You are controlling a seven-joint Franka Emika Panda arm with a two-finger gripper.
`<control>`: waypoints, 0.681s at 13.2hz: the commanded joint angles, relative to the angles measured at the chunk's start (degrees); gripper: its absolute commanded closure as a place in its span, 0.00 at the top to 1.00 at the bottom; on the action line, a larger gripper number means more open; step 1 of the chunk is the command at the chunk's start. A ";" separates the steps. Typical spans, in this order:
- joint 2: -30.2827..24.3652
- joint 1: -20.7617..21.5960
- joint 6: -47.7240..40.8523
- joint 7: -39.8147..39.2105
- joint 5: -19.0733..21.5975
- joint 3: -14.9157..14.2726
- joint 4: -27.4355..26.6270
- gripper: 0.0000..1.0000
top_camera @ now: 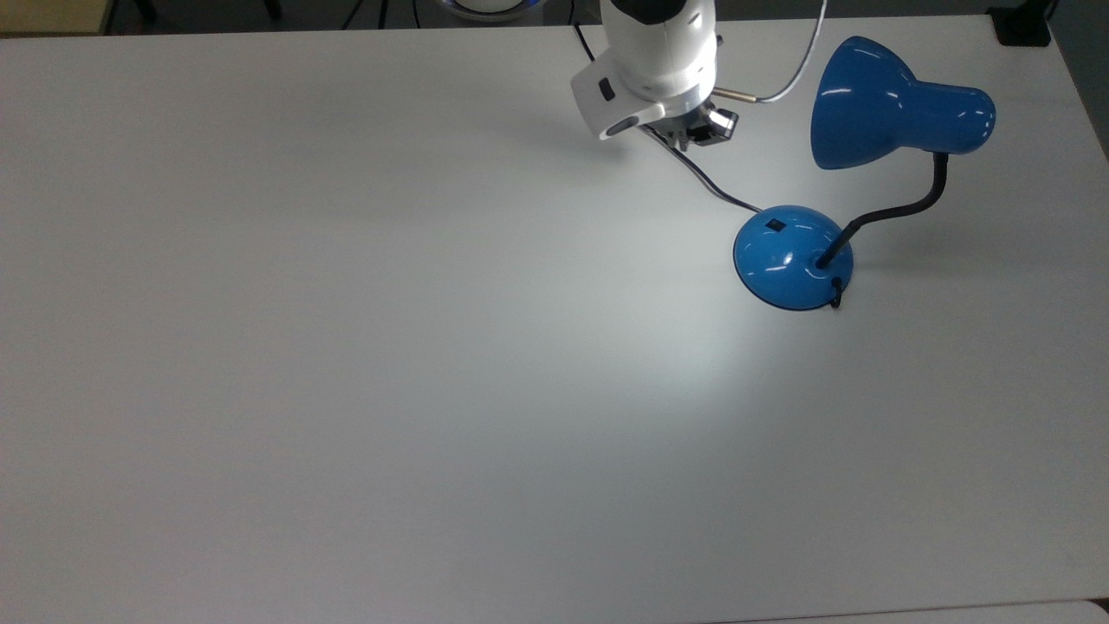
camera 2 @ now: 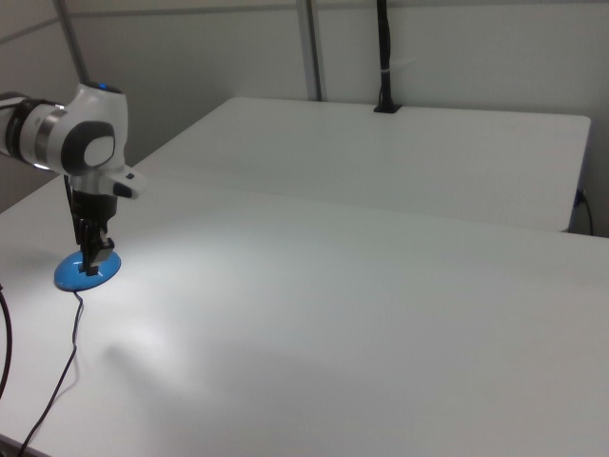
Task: Turn on the lamp
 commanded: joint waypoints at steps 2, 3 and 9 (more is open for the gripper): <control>-9.21 -6.44 -8.67 -16.55 -8.21 -1.43 0.97 0.84; -10.01 -8.46 -11.21 -20.86 -8.22 -2.04 2.46 1.00; -13.62 -13.14 -14.93 -41.63 -8.48 -8.63 9.94 1.00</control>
